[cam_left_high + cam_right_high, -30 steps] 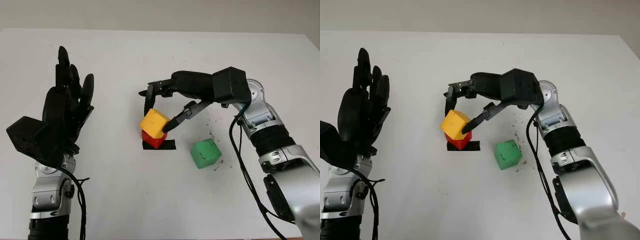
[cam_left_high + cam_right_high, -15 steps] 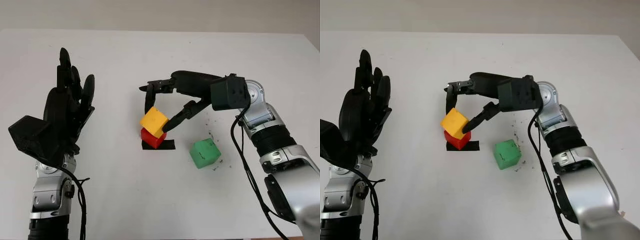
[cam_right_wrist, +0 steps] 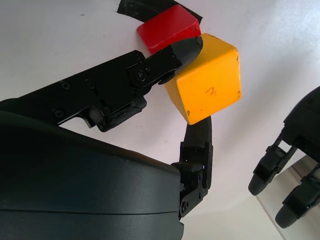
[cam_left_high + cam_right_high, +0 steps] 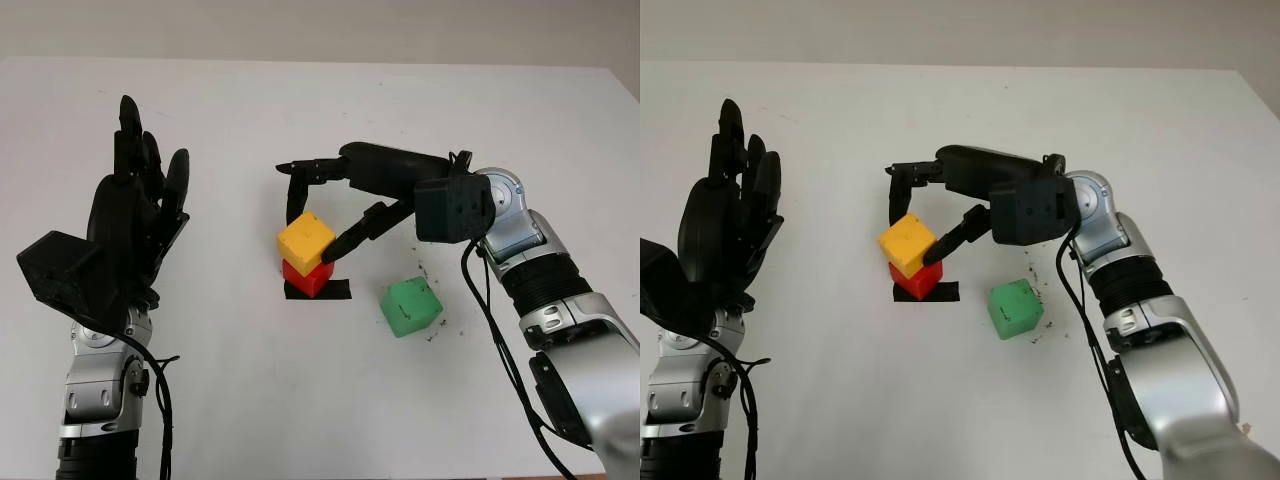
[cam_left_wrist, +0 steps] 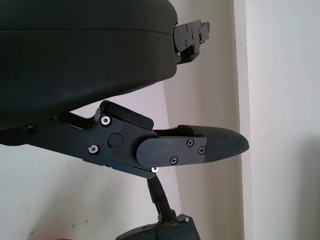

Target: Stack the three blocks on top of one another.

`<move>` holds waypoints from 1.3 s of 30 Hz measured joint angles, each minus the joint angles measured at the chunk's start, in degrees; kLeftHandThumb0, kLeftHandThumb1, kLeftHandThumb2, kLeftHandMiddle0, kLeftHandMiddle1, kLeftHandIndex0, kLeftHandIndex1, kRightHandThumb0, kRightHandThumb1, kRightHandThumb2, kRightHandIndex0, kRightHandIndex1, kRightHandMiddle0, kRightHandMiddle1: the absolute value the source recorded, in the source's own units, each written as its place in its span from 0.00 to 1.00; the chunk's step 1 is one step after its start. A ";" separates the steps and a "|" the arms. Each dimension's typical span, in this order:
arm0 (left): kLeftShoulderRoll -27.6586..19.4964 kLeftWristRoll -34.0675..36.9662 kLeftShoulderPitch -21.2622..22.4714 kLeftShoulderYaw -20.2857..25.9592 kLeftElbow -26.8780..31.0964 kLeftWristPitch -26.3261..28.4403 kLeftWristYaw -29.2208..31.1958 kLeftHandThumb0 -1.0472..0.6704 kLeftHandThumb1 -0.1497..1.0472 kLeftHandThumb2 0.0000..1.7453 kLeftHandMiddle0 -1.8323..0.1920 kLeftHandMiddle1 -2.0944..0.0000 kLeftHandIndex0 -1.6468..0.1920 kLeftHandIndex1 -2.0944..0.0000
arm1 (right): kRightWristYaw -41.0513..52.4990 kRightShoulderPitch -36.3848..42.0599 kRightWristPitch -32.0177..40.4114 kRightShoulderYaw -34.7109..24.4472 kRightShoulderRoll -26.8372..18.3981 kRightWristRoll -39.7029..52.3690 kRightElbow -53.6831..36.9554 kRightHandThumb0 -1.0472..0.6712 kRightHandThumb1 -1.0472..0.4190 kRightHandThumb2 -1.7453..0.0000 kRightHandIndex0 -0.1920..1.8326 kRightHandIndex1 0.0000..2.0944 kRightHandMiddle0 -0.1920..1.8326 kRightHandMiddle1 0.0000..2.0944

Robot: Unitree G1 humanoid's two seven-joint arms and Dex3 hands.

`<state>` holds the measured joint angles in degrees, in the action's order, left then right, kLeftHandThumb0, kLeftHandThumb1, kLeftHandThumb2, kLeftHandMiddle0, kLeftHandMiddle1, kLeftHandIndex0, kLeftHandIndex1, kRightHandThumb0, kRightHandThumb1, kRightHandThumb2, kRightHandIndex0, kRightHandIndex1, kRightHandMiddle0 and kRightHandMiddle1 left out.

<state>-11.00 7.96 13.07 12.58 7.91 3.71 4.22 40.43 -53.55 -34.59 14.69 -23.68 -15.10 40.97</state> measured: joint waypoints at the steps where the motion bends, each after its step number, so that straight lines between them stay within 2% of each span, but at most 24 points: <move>1: 0.00 0.00 0.00 0.00 0.00 0.07 -0.08 0.22 1.00 0.26 1.00 0.99 1.00 1.00 | -0.43 -0.01 -0.40 0.02 -0.09 -0.39 0.14 0.36 0.05 0.97 0.19 0.02 0.26 0.70; 11: 0.00 0.05 -0.01 0.05 0.01 0.12 0.08 0.21 1.00 0.25 1.00 1.00 1.00 1.00 | -1.83 -0.75 -3.82 0.87 -0.84 -1.99 1.91 0.35 0.04 0.97 0.19 0.02 0.27 0.69; 31: -0.04 0.05 -0.02 0.10 0.35 0.35 0.31 0.19 1.00 0.24 1.00 0.99 1.00 1.00 | -0.99 -1.10 -3.65 0.94 -1.59 -2.34 1.74 0.36 0.05 0.97 0.18 0.02 0.27 0.66; 32: -0.03 0.05 -0.02 0.10 0.36 0.35 0.25 0.19 1.00 0.24 1.00 0.99 1.00 0.99 | -0.84 -1.10 -3.64 0.94 -1.59 -2.28 1.74 0.34 0.05 0.97 0.18 0.02 0.26 0.63; 33: -0.03 0.05 -0.02 0.10 0.37 0.35 0.18 0.18 1.00 0.24 1.00 0.98 1.00 0.99 | -0.55 -1.10 -3.60 0.96 -1.59 -2.24 1.74 0.31 0.07 0.97 0.16 0.02 0.23 0.53; 35: -0.03 0.04 -0.02 0.10 0.40 0.34 0.07 0.19 1.00 0.24 1.00 0.98 1.00 0.99 | 0.23 -1.08 -3.35 1.16 -1.59 -2.24 1.81 0.27 0.08 0.97 0.15 0.02 0.20 0.43; 36: -0.03 0.03 -0.02 0.09 0.42 0.35 0.00 0.19 1.00 0.24 1.00 0.98 1.00 0.99 | 0.58 -1.06 -3.12 1.32 -1.59 -2.26 1.84 0.23 0.10 0.97 0.11 0.01 0.15 0.32; 39: -0.03 0.01 -0.02 0.09 0.87 0.53 -0.17 0.20 1.00 0.24 1.00 0.98 1.00 1.00 | 1.20 -1.06 -2.85 1.86 -1.75 -2.50 1.84 0.17 0.12 0.97 0.03 0.00 0.08 0.13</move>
<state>-11.03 7.97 13.05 12.66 8.78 4.24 4.05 41.63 -54.61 -37.44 16.55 -25.43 -17.60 42.81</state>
